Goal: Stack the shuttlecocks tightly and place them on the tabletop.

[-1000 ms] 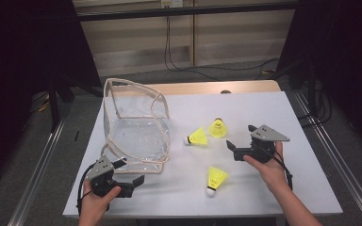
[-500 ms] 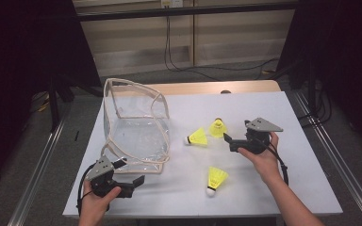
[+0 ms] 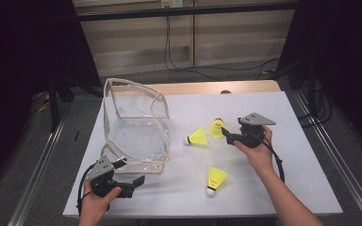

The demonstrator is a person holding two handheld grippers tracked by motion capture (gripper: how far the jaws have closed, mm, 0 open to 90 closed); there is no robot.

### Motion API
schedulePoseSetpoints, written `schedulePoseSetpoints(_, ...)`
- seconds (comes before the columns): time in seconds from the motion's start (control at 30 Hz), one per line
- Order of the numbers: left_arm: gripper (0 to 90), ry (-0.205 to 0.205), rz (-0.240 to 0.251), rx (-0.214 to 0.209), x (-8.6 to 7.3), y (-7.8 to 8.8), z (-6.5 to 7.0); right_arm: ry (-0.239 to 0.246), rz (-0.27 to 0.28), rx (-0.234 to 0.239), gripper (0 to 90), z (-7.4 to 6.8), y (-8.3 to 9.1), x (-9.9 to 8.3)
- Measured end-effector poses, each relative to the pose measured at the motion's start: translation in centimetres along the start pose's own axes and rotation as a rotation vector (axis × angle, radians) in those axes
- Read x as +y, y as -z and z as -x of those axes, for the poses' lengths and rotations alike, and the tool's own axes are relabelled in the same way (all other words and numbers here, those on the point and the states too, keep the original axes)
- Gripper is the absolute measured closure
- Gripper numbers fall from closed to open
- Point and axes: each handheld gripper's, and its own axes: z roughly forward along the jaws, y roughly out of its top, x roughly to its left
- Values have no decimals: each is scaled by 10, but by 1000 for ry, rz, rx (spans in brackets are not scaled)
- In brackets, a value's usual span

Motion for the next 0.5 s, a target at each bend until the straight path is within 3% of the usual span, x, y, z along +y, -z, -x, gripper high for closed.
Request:
schedulePoseSetpoints(0.23,31,4,-3,-2,-1,0,-1,10,-38,8,356,0,-10,-1)
schedulePoseSetpoints(0.4,32,1,3,0,0,1,0,-20,-59,13,424,3,-15,-3)
schedulePoseSetpoints(0.5,31,2,8,0,0,0,0,-10,-66,14,470,5,-17,-4)
